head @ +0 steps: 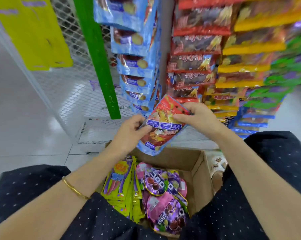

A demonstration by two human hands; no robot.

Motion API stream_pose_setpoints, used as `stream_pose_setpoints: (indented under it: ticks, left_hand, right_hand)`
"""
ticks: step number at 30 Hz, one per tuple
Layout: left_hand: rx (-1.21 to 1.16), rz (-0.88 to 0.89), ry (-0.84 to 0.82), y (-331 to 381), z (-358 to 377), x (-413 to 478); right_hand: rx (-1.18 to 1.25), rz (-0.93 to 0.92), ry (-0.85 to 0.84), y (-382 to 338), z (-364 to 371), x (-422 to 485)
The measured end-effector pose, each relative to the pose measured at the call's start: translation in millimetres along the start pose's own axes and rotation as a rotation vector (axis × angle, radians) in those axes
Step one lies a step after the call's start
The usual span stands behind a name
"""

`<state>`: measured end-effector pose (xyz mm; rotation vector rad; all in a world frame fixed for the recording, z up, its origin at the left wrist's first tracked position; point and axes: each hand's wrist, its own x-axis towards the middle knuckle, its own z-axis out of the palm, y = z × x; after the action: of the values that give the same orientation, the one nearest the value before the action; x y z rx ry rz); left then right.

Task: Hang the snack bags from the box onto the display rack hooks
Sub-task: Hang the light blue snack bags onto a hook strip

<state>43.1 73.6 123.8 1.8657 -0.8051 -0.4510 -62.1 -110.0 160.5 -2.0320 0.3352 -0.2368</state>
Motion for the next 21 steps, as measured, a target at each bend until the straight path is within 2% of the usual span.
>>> stream_pose_setpoints:
  ticks: [3, 5, 8, 12, 16, 21]
  left_hand:
    - [0.03, 0.102, 0.038, 48.3, -29.7, 3.2]
    - [0.103, 0.2, 0.106, 91.1, -55.0, 5.1]
    - [0.195, 0.4, 0.339, 161.1, -99.8, 10.5]
    - [0.231, 0.586, 0.582, 236.3, -156.9, 45.4]
    - [0.159, 0.534, 0.582, 290.2, -191.1, 108.1]
    - [0.002, 0.493, 0.502, 324.8, -202.5, 151.9]
  right_hand:
    - [0.122, -0.095, 0.149, -41.8, -12.6, 1.2]
    - [0.097, -0.208, 0.179, -79.4, -26.5, 5.8]
    - [0.046, -0.37, 0.156, -135.8, -50.2, 14.2]
    - [0.071, -0.519, 0.302, -199.5, -82.8, 37.4]
    - [0.15, -0.606, 0.395, -252.6, -105.1, 74.9]
    - [0.085, -0.607, 0.455, -298.1, -115.9, 122.6]
